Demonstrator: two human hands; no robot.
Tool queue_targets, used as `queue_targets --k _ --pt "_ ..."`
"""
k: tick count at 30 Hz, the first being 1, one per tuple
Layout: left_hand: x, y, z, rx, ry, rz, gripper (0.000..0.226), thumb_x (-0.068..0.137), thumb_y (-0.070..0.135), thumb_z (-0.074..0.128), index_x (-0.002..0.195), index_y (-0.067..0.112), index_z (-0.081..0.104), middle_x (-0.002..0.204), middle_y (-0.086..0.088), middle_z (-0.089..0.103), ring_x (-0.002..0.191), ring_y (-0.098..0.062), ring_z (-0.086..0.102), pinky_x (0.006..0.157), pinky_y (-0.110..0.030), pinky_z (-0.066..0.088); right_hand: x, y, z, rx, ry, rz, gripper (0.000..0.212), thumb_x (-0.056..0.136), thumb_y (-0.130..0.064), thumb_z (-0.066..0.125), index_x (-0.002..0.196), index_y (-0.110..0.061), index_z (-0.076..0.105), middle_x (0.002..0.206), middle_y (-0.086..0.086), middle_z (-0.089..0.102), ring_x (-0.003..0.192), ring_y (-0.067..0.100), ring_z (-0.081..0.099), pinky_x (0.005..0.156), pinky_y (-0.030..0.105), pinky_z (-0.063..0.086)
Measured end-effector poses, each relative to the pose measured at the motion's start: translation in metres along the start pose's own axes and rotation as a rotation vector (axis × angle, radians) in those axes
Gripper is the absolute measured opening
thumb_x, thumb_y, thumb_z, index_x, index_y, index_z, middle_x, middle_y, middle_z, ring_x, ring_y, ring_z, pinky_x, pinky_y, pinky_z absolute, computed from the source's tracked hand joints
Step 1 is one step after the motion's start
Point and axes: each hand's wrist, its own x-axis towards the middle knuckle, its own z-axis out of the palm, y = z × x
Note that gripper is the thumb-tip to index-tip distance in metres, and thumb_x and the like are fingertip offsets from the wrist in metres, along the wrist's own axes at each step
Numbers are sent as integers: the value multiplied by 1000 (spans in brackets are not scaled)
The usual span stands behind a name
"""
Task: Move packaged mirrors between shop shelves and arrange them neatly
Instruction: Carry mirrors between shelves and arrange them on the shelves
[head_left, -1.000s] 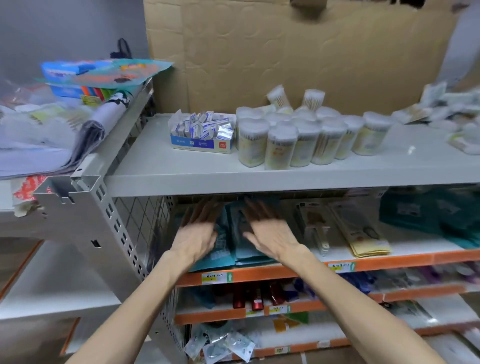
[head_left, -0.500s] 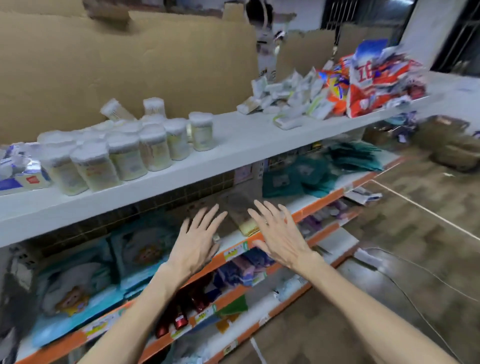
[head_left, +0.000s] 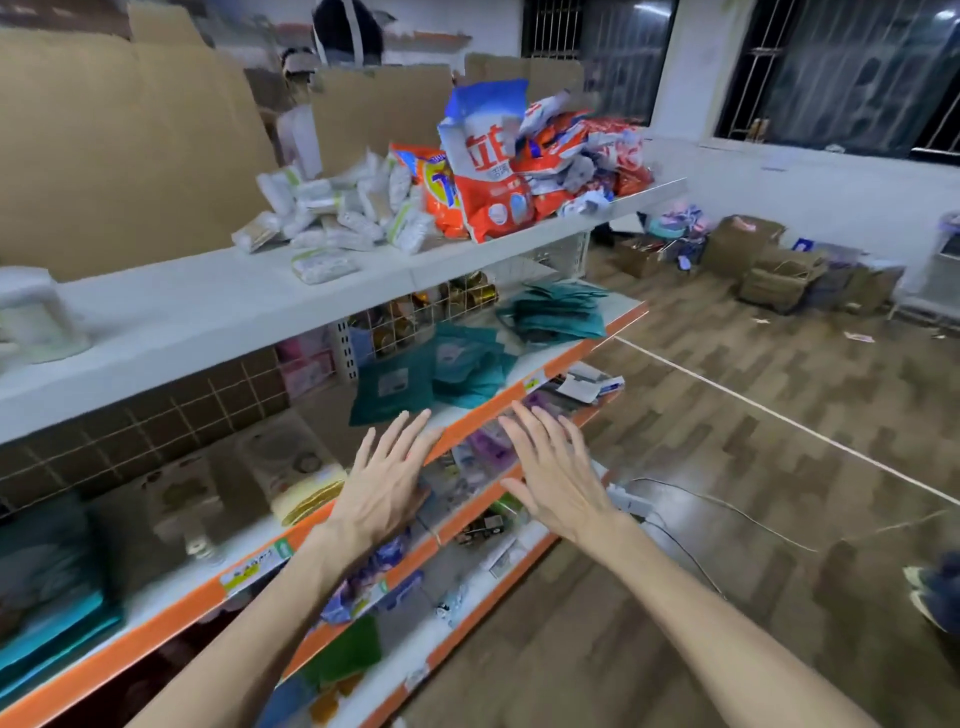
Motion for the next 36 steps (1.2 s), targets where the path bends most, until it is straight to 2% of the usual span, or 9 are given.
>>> queue_targets --k 6,10,16,18,21,24,27,31,36 --pt "53 30 14 -36 -40 -11 74 97 34 49 156 26 5 164 5 -4 151 -20 -5 121 -48 5 11 52 25 33 -50 34 79 86 -53 63 148 -13 35 155 10 35 140 28 35 113 48 29" --pt "92 33 33 -41 -57 -47 78 94 28 53 155 27 5 164 6 -6 151 -19 -6 121 -48 4 29 81 49 47 -60 16 80 86 -52 64 149 -13 33 155 9 35 140 28 36 112 48 32" --pt "169 29 65 -74 -37 -144 76 97 46 47 156 28 2 163 8 -8 151 -18 -7 121 -50 6 91 131 80 54 -87 -55 77 87 -47 62 149 -14 30 154 8 35 141 28 33 114 46 31" --pt "201 23 66 -118 -7 -194 77 96 44 49 156 29 3 163 8 -5 151 -18 -5 120 -50 8 113 152 89 50 -93 -85 75 87 -45 64 147 -13 34 153 9 37 141 29 34 113 47 34" --pt "243 15 66 -164 10 -254 78 93 37 55 154 30 8 163 8 5 150 -20 5 117 -53 19 146 185 98 22 -93 -125 75 83 -44 69 145 -13 39 150 8 42 137 28 39 110 47 39" --pt "268 7 67 -163 -15 -311 73 92 36 54 152 31 13 158 6 17 141 -25 26 107 -55 33 182 209 108 20 -94 -118 72 87 -41 65 148 -12 38 153 8 38 140 28 37 111 45 35" --pt "273 0 74 -176 -30 -387 69 94 36 54 150 33 14 155 4 23 136 -29 33 104 -53 35 208 218 120 34 -120 -141 74 82 -37 71 145 -11 42 149 9 44 135 29 44 107 44 41" --pt "270 -30 87 -160 -39 -456 79 88 35 61 153 28 17 159 -4 22 144 -30 25 114 -51 28 240 212 136 94 -155 -206 74 81 -32 72 145 -10 41 148 9 44 136 29 41 109 45 40" --pt "256 -52 105 -11 -58 -509 84 73 39 79 145 12 45 148 -11 45 133 -31 47 103 -47 43 273 202 168 113 -205 -307 69 85 -32 69 144 -10 40 143 7 46 135 28 39 110 43 36"
